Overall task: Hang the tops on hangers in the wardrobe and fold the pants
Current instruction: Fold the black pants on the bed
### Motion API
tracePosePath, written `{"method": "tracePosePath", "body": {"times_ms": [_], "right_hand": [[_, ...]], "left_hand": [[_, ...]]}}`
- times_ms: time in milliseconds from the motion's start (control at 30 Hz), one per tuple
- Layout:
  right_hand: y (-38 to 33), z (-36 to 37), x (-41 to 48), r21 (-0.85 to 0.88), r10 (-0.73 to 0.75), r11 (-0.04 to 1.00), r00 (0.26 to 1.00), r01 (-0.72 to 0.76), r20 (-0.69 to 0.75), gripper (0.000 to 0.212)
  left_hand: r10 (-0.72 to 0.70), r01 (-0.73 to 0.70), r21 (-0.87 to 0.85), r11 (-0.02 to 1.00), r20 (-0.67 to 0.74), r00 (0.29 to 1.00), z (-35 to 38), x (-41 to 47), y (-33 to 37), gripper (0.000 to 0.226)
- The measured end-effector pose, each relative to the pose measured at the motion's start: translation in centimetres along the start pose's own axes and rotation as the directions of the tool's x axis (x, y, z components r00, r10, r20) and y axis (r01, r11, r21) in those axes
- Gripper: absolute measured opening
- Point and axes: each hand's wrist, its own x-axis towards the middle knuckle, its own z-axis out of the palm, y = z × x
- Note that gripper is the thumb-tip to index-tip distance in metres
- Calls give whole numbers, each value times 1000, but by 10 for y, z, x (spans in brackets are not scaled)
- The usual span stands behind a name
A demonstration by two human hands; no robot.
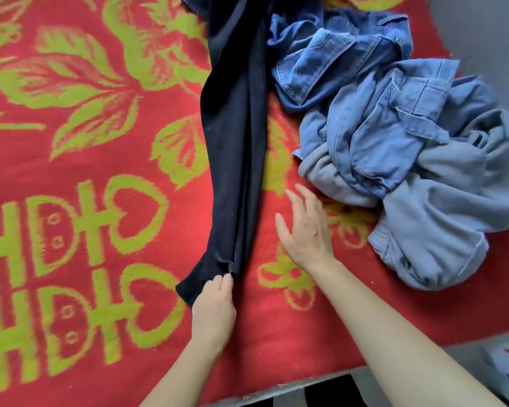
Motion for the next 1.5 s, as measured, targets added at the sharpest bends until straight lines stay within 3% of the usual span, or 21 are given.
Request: {"method": "tracePosePath", "body": {"times_ms": [67,133,200,267,367,433,533,633,767,833,867,933,1000,1100,1167,1267,1333,1400,1433,1500], "right_hand": [[-19,13,2,163,140,969,956,-185,258,66],[-30,28,13,185,276,903,855,-387,440,75],[-32,42,17,186,314,882,835,-432,451,62],[-29,49,9,207,350,861,838,-464,419,50],[-20,48,-11,252,350,850,853,-463,387,43],[-6,43,-29,265,297,871,873,-414,386,34],[23,28,-74,171,236,921,851,-349,469,25],[47,10,-126,28,204,959,753,-283,626,18],[54,-4,-175,-163,218,975,501,-151,837,18],[54,-5,-178,-184,224,974,421,-134,879,18],[53,-7,-173,-171,231,969,405,-178,885,30],[50,-9,-153,-73,263,911,435,-407,861,63],[42,-10,-123,79,340,805,565,-588,752,79],[28,-3,-68,242,475,749,754,-617,455,74],[18,4,-36,286,467,775,815,-564,344,76],[2,13,-8,294,437,798,841,-527,320,88],[-3,16,-4,243,406,837,855,-490,324,81],[-2,18,-13,138,286,924,884,-357,370,65],[0,19,-20,100,204,956,873,-274,443,61],[5,21,-34,94,70,980,740,-178,669,58]], "left_hand": [[20,-19,-20,1000,36,999,2,-18,2,43],[16,-11,-101,995,58,998,3,-27,4,32],[15,-11,-200,980,20,1000,2,-33,-1,9],[8,-17,-279,960,-32,999,-6,-32,-13,27],[-226,151,-414,898,-140,964,-26,-6,-33,37],[-402,295,-524,799,-100,910,-34,25,-40,36],[-500,407,-662,629,57,864,-39,71,-29,44],[-474,423,-688,589,129,871,-39,101,-7,61],[-486,473,-636,610,171,857,-35,117,20,93],[-518,524,-581,623,195,833,-33,120,19,86],[-507,520,-563,643,196,839,-32,120,18,73],[-452,470,-527,708,172,875,-32,116,15,49],[-409,425,-478,769,145,901,-27,107,11,41],[-377,420,-424,803,186,908,-14,76,-6,33],[-358,458,-362,812,311,880,-5,44,-27,24],[-319,464,-124,877,573,755,-6,3,-67,20],[-345,444,3,896,635,691,-17,-3,-87,14],[-420,489,-3,872,506,753,-27,6,-98,10],[-481,558,-118,821,384,788,-32,16,-98,18],[-585,592,-414,691,160,795,-51,42,-90,34]]}}
